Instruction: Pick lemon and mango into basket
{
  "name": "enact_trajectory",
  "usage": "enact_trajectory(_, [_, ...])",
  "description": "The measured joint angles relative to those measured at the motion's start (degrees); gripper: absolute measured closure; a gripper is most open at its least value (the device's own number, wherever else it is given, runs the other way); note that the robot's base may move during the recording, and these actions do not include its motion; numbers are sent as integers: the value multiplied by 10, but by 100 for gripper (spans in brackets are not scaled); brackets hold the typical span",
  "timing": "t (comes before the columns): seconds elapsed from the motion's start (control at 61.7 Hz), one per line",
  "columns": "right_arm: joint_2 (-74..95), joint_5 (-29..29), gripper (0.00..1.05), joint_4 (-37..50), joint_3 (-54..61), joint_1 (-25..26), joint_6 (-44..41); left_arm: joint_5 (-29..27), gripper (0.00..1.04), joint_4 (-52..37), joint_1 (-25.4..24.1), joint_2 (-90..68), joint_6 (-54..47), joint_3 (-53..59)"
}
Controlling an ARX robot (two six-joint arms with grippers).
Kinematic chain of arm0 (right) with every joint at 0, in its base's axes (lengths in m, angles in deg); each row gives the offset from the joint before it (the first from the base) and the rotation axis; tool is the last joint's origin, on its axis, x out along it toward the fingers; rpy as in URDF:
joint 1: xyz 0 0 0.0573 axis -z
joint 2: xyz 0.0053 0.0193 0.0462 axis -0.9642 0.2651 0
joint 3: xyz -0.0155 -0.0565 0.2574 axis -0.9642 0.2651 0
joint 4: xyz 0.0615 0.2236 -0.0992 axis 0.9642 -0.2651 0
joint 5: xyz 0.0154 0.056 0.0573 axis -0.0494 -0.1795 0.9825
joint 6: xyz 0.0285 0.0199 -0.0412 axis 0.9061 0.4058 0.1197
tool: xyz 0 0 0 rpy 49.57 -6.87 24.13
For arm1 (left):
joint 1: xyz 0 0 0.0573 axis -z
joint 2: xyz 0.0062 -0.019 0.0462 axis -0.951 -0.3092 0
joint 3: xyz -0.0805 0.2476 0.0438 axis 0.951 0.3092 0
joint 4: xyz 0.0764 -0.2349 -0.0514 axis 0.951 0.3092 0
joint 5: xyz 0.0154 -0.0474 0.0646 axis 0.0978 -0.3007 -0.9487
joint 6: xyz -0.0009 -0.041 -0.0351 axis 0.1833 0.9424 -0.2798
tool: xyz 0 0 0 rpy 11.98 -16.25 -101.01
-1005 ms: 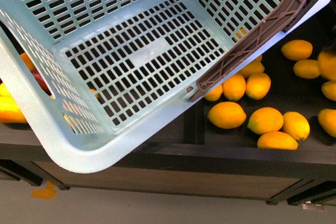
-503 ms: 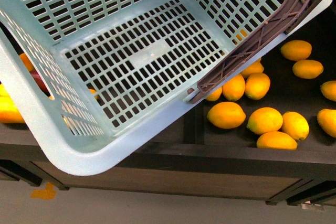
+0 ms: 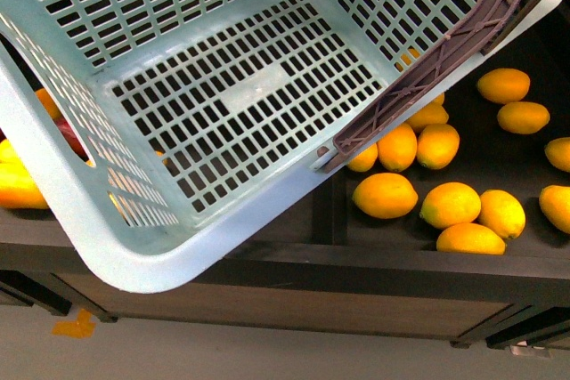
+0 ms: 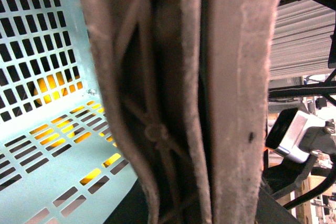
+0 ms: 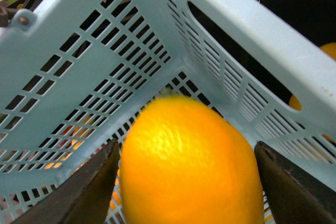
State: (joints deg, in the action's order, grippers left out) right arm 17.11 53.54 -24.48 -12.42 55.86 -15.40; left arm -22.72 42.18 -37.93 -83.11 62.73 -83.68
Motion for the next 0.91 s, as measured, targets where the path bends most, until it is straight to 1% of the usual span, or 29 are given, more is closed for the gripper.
enact_trajectory(0.065, [-5,-16,18,4,-1,0,0,1,88,0,0,0,0,0])
enact_trajectory(0.097, [-9,-19,15,6,-1,2,0,1,88,0,0,0,0,0])
enact_trajectory(0.13, [-19,-28,9,10,-1,7,0,1,88,0,0,0,0,0])
enact_trajectory(0.146, [-24,-33,7,12,0,11,1,3,88,0,0,0,0,0])
enact_trajectory(0.195, [-52,-52,9,19,9,28,5,3,88,0,0,0,2,0])
enact_trajectory(0.243, [-79,-70,9,22,27,44,11,1,88,0,0,0,3,0])
enact_trajectory(0.324, [-119,-79,9,24,66,66,16,-5,88,0,-1,0,0,0])
enact_trajectory(0.389, [-139,-81,9,23,90,74,17,-5,88,0,-1,0,-3,0])
enact_trajectory(0.519, [-145,-87,9,30,97,76,9,3,88,0,1,0,0,0])
enact_trajectory(0.551, [-145,-110,14,71,112,76,-15,4,88,0,1,0,0,0])
enact_trajectory(0.567, [-146,-123,17,102,125,76,-45,5,88,0,1,0,1,0])
enact_trajectory(0.584, [-147,-127,19,117,132,76,-51,5,88,0,1,0,1,0])
enact_trajectory(0.6, [-150,-130,23,144,146,77,-83,6,88,0,1,0,1,0])
enact_trajectory(0.616, [-152,-130,24,156,154,78,-90,6,88,0,1,0,2,0])
enact_trajectory(0.665, [-169,-129,33,198,190,85,-154,6,88,0,1,0,3,0])
enact_trajectory(0.681, [-172,-129,35,203,197,86,-163,6,88,0,1,0,3,0])
enact_trajectory(0.713, [-189,-126,42,217,223,92,-192,4,88,0,0,0,2,0])
enact_trajectory(0.762, [-206,-120,49,226,245,98,-211,0,88,0,0,0,1,0])
enact_trajectory(0.859, [-238,-111,64,236,291,111,-235,-3,88,0,0,0,0,0])
enact_trajectory(0.908, [-257,-103,75,240,318,118,-242,-1,88,0,0,0,1,0])
